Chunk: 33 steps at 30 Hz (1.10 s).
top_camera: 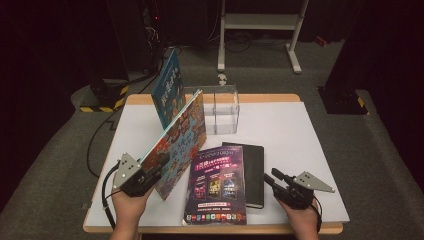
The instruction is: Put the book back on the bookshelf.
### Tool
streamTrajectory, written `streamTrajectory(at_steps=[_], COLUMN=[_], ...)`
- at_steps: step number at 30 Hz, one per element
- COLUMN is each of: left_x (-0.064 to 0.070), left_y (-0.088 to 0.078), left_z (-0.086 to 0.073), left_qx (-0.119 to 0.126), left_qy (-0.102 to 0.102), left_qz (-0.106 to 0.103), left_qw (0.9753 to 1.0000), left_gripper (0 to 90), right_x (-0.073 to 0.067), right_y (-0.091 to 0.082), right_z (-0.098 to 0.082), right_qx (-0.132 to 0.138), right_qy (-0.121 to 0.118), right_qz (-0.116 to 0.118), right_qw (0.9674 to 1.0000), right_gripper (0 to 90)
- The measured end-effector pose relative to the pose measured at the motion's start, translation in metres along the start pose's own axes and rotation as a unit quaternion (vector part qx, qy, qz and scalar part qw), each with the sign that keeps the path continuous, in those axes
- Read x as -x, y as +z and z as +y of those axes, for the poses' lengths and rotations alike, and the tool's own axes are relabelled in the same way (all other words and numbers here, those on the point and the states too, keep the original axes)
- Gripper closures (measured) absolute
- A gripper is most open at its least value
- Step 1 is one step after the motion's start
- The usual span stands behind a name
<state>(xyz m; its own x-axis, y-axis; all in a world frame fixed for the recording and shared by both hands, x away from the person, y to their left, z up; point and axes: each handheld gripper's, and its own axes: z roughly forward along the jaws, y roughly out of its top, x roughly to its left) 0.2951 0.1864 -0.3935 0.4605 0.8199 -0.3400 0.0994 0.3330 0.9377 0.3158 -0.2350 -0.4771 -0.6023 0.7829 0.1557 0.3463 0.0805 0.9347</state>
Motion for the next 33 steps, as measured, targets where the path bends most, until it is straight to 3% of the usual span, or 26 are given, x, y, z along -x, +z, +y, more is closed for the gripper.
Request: streamTrajectory(at_steps=[5,10,16,22,25,33], left_x=[0.004,0.007,0.012,0.009,0.005,-0.002], left_y=[0.004,0.004,0.01,0.013,0.01,-0.001], left_z=[0.002,0.001,0.004,0.013,0.011,0.004], left_qx=[0.004,0.006,0.004,0.022,0.024,0.039], left_qy=[0.003,0.023,0.047,0.036,0.04,0.02], left_qz=[0.0,0.02,0.01,0.024,0.038,0.054], left_qw=[1.0,0.9995,0.9988,0.9988,0.9982,0.9976], left_gripper=[76.5,80.0,81.0,81.2,81.2,80.9], right_x=[-0.002,-0.005,-0.007,-0.007,-0.007,-0.007], right_y=[0.0,0.002,0.005,0.007,0.008,0.007], right_z=[-0.001,-0.001,0.001,0.003,0.004,0.004], right_qx=[-0.003,-0.005,-0.003,0.002,0.002,0.003], right_qy=[-0.002,-0.006,-0.007,-0.009,-0.008,-0.007], right_qz=[0.003,0.008,0.014,0.019,0.02,0.02], right_qw=[1.0,0.9999,0.9999,0.9998,0.9998,0.9998], right_gripper=[58.0,58.1,58.1,58.1,58.2,58.1])
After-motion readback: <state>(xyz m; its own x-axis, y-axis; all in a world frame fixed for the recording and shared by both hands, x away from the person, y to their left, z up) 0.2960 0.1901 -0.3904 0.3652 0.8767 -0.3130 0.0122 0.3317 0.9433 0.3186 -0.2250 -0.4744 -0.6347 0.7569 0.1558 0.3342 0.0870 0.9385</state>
